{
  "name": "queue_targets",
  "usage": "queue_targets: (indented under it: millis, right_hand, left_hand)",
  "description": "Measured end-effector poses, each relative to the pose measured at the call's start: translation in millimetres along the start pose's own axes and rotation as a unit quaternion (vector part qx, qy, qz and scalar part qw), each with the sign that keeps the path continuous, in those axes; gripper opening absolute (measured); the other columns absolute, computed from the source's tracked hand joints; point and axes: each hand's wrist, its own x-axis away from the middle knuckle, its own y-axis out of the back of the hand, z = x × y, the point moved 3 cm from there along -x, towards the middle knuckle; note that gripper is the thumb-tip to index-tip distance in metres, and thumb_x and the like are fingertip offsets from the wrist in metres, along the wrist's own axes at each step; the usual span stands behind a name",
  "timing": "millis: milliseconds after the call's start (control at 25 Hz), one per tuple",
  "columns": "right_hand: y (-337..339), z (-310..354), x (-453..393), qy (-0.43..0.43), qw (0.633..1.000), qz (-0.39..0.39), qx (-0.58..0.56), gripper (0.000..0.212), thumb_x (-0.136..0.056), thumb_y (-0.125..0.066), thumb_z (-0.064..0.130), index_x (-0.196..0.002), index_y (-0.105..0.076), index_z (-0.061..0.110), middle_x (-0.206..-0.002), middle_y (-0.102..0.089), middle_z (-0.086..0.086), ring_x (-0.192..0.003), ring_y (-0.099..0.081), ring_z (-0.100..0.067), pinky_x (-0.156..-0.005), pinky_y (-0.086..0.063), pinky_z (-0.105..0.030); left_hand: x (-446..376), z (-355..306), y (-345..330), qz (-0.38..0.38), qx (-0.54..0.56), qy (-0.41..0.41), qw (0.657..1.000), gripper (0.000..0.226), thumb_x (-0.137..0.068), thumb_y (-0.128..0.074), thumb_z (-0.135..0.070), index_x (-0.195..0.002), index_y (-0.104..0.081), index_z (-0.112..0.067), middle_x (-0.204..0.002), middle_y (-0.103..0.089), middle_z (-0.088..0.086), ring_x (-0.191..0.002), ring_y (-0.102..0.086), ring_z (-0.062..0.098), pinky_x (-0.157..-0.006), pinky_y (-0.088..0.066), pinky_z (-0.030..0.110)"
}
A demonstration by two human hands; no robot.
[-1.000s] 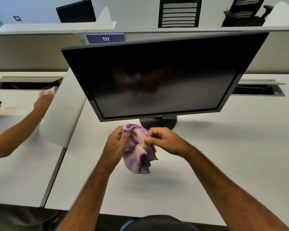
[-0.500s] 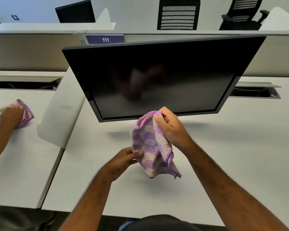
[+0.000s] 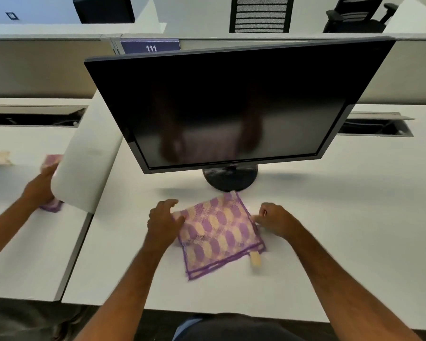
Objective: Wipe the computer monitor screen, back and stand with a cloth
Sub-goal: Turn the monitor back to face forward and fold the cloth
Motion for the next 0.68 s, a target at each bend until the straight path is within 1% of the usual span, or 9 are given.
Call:
queue_targets:
  millis: [40, 120, 200, 280, 320, 400, 480, 560, 680]
  right_hand:
    - [-6.4, -7.6, -1.3, -0.006, 0.999, 0.0, 0.051, 0.035, -0.096, -0.064, 0.05, -0.081, -0.055, 0.02, -0.08, -0.062, -0.001, -0.076, -0.062, -0.023, -0.06, -0.04, -0.028]
    - [-16.8, -8.9, 0.5, 0.027, 0.996, -0.028, 0.075, 0.035, -0.099, -0.059, 0.046, -0.076, -0.052, 0.021, -0.075, -0.057, 0.001, -0.07, -0.056, -0.02, -0.061, -0.039, -0.031]
    - [-28.0, 3.3, 9.8, 0.137, 0.984, -0.107, 0.048, 0.027, -0.102, -0.055, 0.036, -0.081, -0.055, 0.02, -0.08, -0.058, 0.001, -0.074, -0.055, -0.019, -0.066, -0.044, -0.034]
    - [-49.3, 21.6, 15.0, 0.26, 0.949, -0.165, 0.065, 0.025, -0.106, -0.047, 0.032, -0.112, -0.064, 0.016, -0.112, -0.066, -0.004, -0.101, -0.061, -0.021, -0.09, -0.052, -0.036]
    - [-64.6, 30.5, 13.3, 0.299, 0.937, -0.156, 0.093, 0.037, -0.108, -0.042, 0.034, -0.134, -0.059, 0.014, -0.136, -0.061, -0.006, -0.125, -0.056, -0.022, -0.11, -0.044, -0.036]
    - [-93.8, 39.7, 5.1, 0.317, 0.934, -0.09, 0.142, 0.057, -0.11, -0.034, 0.039, -0.161, -0.027, 0.014, -0.169, -0.023, -0.002, -0.157, -0.017, -0.017, -0.128, -0.011, -0.034]
    - [-112.7, 38.3, -3.5, 0.31, 0.93, -0.061, 0.189, 0.067, -0.11, -0.028, 0.047, -0.165, -0.006, 0.017, -0.171, 0.002, 0.001, -0.157, 0.007, -0.015, -0.129, 0.0, -0.039]
    - [-120.0, 25.5, -8.3, 0.291, 0.925, -0.09, 0.229, 0.074, -0.106, -0.023, 0.059, -0.165, -0.002, 0.019, -0.172, 0.004, 0.0, -0.158, 0.009, -0.018, -0.129, -0.005, -0.046]
    - [-116.1, 8.5, -7.2, 0.242, 0.933, -0.126, 0.235, 0.084, -0.102, -0.022, 0.07, -0.165, -0.003, 0.018, -0.172, 0.004, -0.001, -0.159, 0.006, -0.021, -0.129, -0.002, -0.043]
  left_hand:
    - [4.6, -1.5, -9.8, -0.032, -0.056, -0.05, 0.997, 0.05, -0.094, -0.076, -0.033, -0.139, -0.058, -0.018, -0.144, -0.059, 0.008, -0.132, -0.055, 0.032, -0.107, -0.046, 0.045]
    - [19.5, -9.9, -33.8, -0.027, -0.066, -0.121, 0.99, 0.052, -0.102, -0.061, -0.035, -0.149, -0.05, -0.014, -0.155, -0.05, 0.008, -0.146, -0.042, 0.031, -0.121, -0.03, 0.041]
    - [32.4, -14.8, -60.5, 0.01, -0.081, -0.156, 0.984, 0.057, -0.108, -0.041, -0.039, -0.16, -0.036, -0.013, -0.168, -0.033, 0.006, -0.159, -0.023, 0.027, -0.127, -0.014, 0.035]
    - [39.5, -9.3, -86.3, 0.031, -0.121, -0.184, 0.975, 0.065, -0.109, -0.024, -0.045, -0.166, -0.019, -0.012, -0.174, -0.01, 0.002, -0.162, 0.0, 0.022, -0.131, -0.002, 0.039]
    - [41.0, -4.1, -95.8, 0.034, -0.135, -0.194, 0.971, 0.068, -0.109, -0.018, -0.048, -0.166, -0.013, -0.012, -0.174, -0.001, 0.0, -0.161, 0.005, 0.021, -0.132, -0.001, 0.043]
    - [42.3, 7.3, -108.9, 0.035, -0.171, -0.202, 0.964, 0.07, -0.109, -0.017, -0.052, -0.166, -0.012, -0.012, -0.174, -0.001, 0.002, -0.162, -0.001, 0.025, -0.131, -0.003, 0.047]
    - [44.7, 13.3, -111.5, 0.026, -0.21, -0.214, 0.954, 0.07, -0.11, -0.026, -0.05, -0.165, -0.02, -0.008, -0.174, -0.012, 0.009, -0.161, -0.011, 0.03, -0.128, -0.008, 0.051]
    - [46.0, 15.3, -109.8, 0.008, -0.225, -0.233, 0.946, 0.072, -0.108, -0.035, -0.05, -0.164, -0.025, -0.006, -0.174, -0.017, 0.011, -0.161, -0.013, 0.031, -0.128, -0.012, 0.054]
    - [45.5, 15.9, -99.9, -0.011, -0.227, -0.226, 0.947, 0.078, -0.106, -0.036, -0.056, -0.164, -0.024, -0.007, -0.174, -0.017, 0.011, -0.162, -0.009, 0.03, -0.129, -0.013, 0.055]
